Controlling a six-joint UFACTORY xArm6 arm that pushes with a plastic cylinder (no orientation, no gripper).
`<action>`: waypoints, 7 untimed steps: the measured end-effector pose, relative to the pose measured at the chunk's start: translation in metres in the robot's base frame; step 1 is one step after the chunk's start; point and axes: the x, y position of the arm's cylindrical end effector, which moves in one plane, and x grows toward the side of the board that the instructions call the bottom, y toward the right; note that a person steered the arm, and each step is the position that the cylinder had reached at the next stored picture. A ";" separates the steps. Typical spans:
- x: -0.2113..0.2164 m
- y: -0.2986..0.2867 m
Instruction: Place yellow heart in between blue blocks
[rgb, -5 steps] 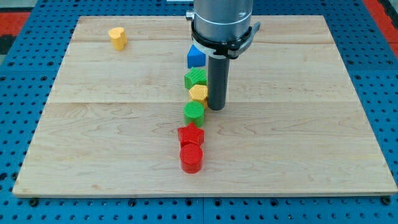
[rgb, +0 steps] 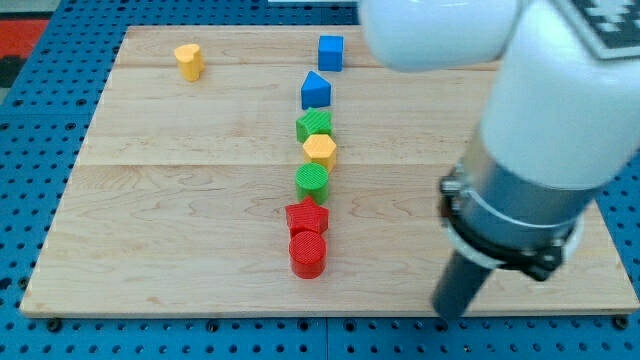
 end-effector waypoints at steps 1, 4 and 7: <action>0.000 -0.105; -0.188 -0.308; -0.355 -0.284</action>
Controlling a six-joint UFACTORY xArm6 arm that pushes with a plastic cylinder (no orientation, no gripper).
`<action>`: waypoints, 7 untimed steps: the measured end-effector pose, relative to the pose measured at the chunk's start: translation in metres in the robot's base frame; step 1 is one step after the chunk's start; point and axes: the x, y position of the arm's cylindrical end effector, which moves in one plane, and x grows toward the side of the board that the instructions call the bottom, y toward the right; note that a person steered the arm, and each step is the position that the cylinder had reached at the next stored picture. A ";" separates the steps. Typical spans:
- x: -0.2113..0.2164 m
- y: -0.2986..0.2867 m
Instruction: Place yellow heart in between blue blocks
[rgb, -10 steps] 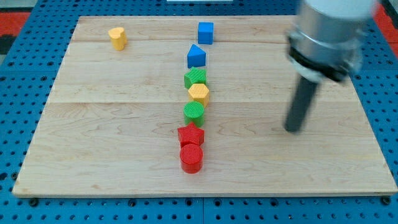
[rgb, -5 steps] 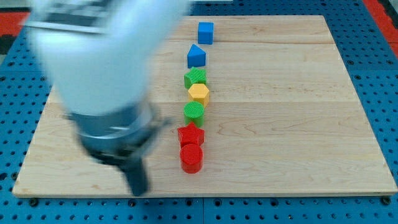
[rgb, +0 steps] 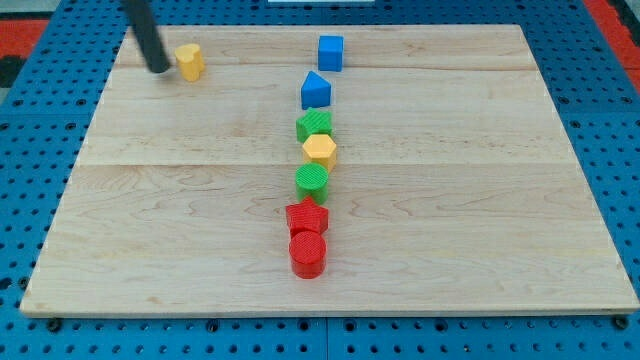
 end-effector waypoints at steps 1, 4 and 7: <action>-0.011 -0.011; -0.016 0.111; -0.005 0.112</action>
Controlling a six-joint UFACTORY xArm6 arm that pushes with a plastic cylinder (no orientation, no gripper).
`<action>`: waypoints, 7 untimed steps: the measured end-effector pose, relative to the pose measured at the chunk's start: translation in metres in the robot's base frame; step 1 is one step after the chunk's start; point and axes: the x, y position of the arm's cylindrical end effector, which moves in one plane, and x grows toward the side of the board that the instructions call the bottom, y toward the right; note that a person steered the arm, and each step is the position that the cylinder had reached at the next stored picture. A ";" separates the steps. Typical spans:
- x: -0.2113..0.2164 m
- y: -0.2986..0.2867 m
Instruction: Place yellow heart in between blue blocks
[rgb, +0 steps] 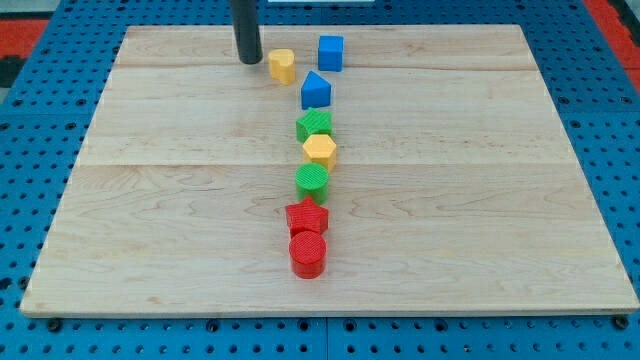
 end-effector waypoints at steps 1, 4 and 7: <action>0.000 0.030; 0.037 0.024; 0.047 0.040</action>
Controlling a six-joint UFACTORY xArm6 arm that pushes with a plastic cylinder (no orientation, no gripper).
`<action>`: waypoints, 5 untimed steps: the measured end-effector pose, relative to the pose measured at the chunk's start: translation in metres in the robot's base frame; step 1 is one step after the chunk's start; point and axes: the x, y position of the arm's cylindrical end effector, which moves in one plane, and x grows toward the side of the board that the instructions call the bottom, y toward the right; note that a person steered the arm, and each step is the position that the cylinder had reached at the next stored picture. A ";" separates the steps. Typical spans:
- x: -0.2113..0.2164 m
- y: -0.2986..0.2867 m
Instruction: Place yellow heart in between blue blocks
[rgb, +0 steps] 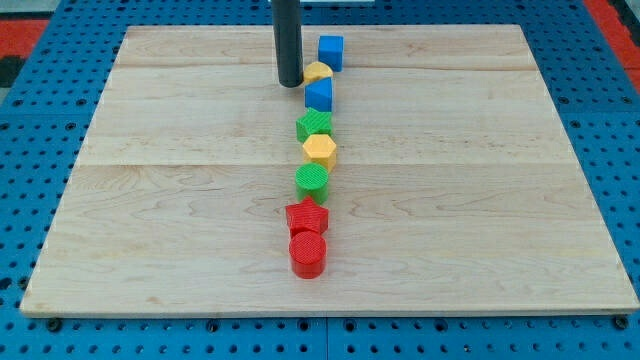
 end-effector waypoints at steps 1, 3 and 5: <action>0.012 0.010; 0.031 0.025; 0.021 0.022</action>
